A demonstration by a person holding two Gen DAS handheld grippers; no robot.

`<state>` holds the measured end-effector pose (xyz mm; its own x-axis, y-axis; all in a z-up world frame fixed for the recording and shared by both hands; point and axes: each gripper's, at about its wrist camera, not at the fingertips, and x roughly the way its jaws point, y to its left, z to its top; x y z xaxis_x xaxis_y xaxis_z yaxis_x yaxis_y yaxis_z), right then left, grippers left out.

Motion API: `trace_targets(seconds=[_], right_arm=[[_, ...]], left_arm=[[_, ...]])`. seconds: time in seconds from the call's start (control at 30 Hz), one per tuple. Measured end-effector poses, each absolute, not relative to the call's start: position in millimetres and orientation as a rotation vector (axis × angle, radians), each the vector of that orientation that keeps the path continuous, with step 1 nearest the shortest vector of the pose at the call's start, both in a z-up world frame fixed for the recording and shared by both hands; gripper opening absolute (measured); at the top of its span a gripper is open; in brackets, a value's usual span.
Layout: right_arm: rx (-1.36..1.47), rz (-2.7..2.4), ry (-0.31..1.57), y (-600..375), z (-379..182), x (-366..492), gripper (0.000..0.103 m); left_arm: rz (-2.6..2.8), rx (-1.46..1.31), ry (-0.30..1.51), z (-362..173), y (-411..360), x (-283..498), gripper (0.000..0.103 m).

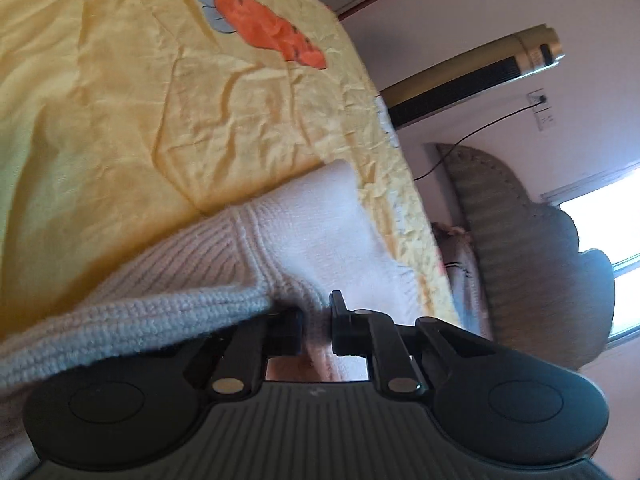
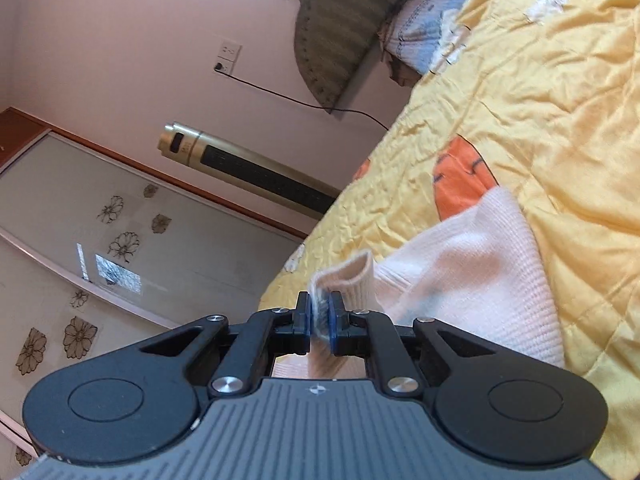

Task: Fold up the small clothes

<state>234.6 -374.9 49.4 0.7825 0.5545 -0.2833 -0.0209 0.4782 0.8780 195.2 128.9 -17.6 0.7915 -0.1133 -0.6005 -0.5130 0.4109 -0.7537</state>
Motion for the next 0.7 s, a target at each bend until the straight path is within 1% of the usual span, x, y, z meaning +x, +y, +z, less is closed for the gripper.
trace_targets(seconds=[0.03,0.1,0.2,0.23,0.27,0.3,0.33,0.37,0.4,0.6,0.7], right_arm=[[1.024,0.378,0.581,-379,52,235,0.008],[1.012,0.332,0.613,-389,46,238,0.007],[0.927,0.220,0.726,-392,23,237,0.011],[0.903,0.195,0.757,-390,18,235,0.016],[0.892,0.183,0.776,-388,15,233,0.017],[0.897,0.197,0.782,-387,12,232,0.019],[0.909,0.220,0.786,-385,10,229,0.030],[0.907,0.228,0.792,-383,10,228,0.038],[0.888,0.223,0.798,-381,11,227,0.052],[0.791,0.186,0.806,-382,24,233,0.052],[0.733,0.152,0.862,-381,17,245,0.053]], left_arm=[[0.286,-1.137,0.667,-24,129,196,0.010],[0.264,-1.128,0.644,-28,128,190,0.010],[0.245,-1.126,0.641,-30,129,186,0.011],[0.238,-1.133,0.640,-31,130,186,0.011],[0.230,-1.136,0.637,-33,130,186,0.011],[0.220,-1.134,0.629,-34,130,185,0.011],[0.211,-1.128,0.619,-36,130,184,0.011],[0.202,-1.115,0.605,-37,129,183,0.011],[0.193,-1.098,0.592,-38,128,182,0.011],[0.165,-0.958,0.510,-40,115,173,0.011],[0.163,-0.941,0.499,-39,113,172,0.011]])
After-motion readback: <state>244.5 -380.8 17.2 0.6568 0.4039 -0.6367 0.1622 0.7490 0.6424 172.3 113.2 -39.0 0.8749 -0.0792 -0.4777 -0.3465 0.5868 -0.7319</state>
